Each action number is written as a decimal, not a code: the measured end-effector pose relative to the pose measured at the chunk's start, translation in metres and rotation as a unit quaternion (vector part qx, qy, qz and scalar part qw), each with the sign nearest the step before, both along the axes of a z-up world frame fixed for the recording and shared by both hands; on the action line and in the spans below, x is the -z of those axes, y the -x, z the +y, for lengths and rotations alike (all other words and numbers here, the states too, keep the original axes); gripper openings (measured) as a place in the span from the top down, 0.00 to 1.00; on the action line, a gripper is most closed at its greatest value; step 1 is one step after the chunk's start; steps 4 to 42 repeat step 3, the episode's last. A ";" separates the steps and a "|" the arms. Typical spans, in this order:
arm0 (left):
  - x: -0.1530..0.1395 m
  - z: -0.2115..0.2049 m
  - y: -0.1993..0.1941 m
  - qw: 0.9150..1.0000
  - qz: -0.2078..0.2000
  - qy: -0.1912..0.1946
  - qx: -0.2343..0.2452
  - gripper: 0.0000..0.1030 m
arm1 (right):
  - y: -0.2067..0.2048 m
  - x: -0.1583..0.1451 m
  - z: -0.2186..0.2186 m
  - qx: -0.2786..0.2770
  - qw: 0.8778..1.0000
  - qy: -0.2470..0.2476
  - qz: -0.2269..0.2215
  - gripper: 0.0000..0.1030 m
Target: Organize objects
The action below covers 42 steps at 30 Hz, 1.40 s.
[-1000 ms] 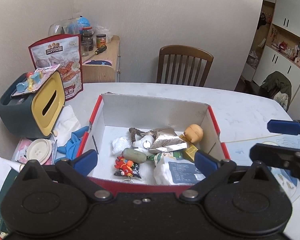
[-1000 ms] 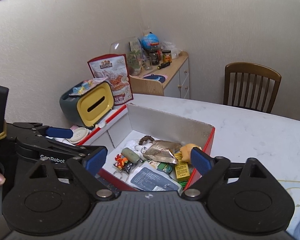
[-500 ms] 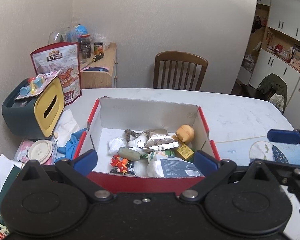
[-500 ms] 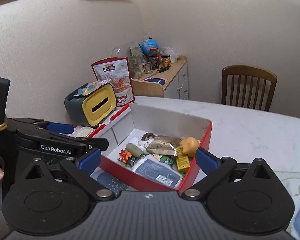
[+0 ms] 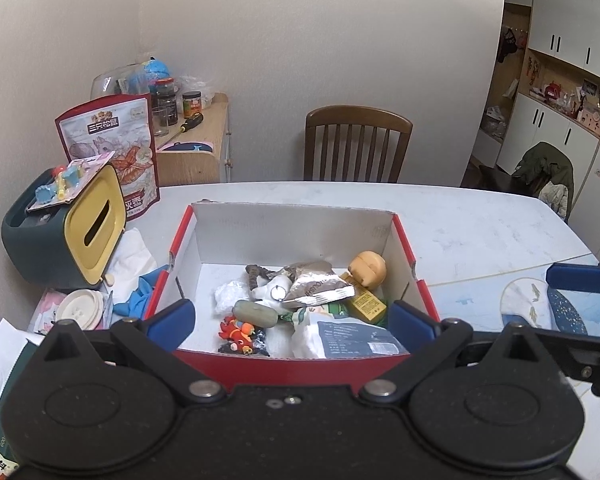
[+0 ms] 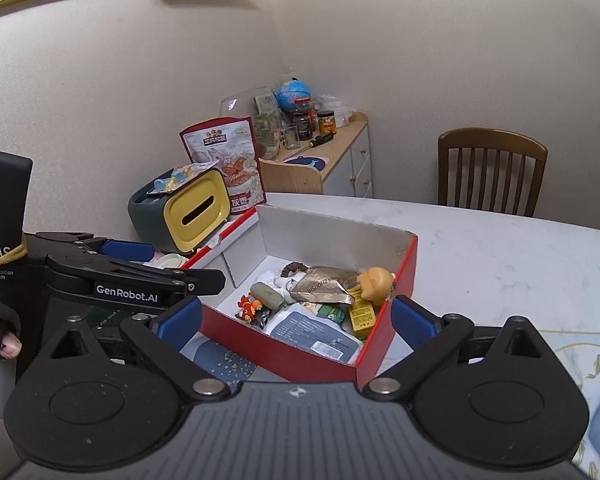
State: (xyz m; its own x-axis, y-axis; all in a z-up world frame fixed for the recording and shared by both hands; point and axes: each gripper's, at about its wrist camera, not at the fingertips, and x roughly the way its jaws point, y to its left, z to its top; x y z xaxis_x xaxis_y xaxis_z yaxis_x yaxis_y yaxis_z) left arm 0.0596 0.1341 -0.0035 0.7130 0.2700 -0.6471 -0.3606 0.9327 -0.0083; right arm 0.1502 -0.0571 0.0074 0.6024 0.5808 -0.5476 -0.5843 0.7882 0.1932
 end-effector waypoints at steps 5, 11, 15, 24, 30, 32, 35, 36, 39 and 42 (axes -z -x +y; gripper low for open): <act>0.000 -0.004 -0.002 1.000 0.000 -0.001 0.000 0.00 | 0.000 0.001 -0.007 0.007 1.000 -0.001 0.002 0.02; 0.000 -0.004 -0.002 1.000 0.000 -0.001 0.000 0.00 | 0.000 0.001 -0.007 0.007 1.000 -0.001 0.002 0.02; 0.000 -0.004 -0.002 1.000 0.000 -0.001 0.000 0.00 | 0.000 0.001 -0.007 0.007 1.000 -0.001 0.002 0.02; 0.000 -0.004 -0.002 1.000 0.000 -0.001 0.000 0.00 | 0.000 0.001 -0.007 0.007 1.000 -0.001 0.002 0.02; 0.000 -0.004 -0.002 1.000 0.000 -0.001 0.000 0.00 | 0.000 0.001 -0.007 0.007 1.000 -0.001 0.002 0.02; 0.000 -0.004 -0.002 1.000 0.000 -0.001 0.000 0.00 | 0.000 0.001 -0.007 0.007 1.000 -0.001 0.002 0.02; 0.000 -0.004 -0.002 1.000 0.000 -0.001 0.000 0.00 | 0.000 0.001 -0.007 0.007 1.000 -0.001 0.002 0.02; 0.000 -0.004 -0.002 1.000 0.000 -0.001 0.000 0.00 | 0.000 0.001 -0.007 0.007 1.000 -0.001 0.002 0.02; 0.000 -0.004 -0.002 1.000 0.000 -0.001 0.000 0.00 | 0.000 0.001 -0.007 0.007 1.000 -0.001 0.002 0.02; 0.000 -0.004 -0.002 1.000 0.000 -0.001 0.000 0.00 | 0.000 0.001 -0.007 0.007 1.000 -0.001 0.002 0.02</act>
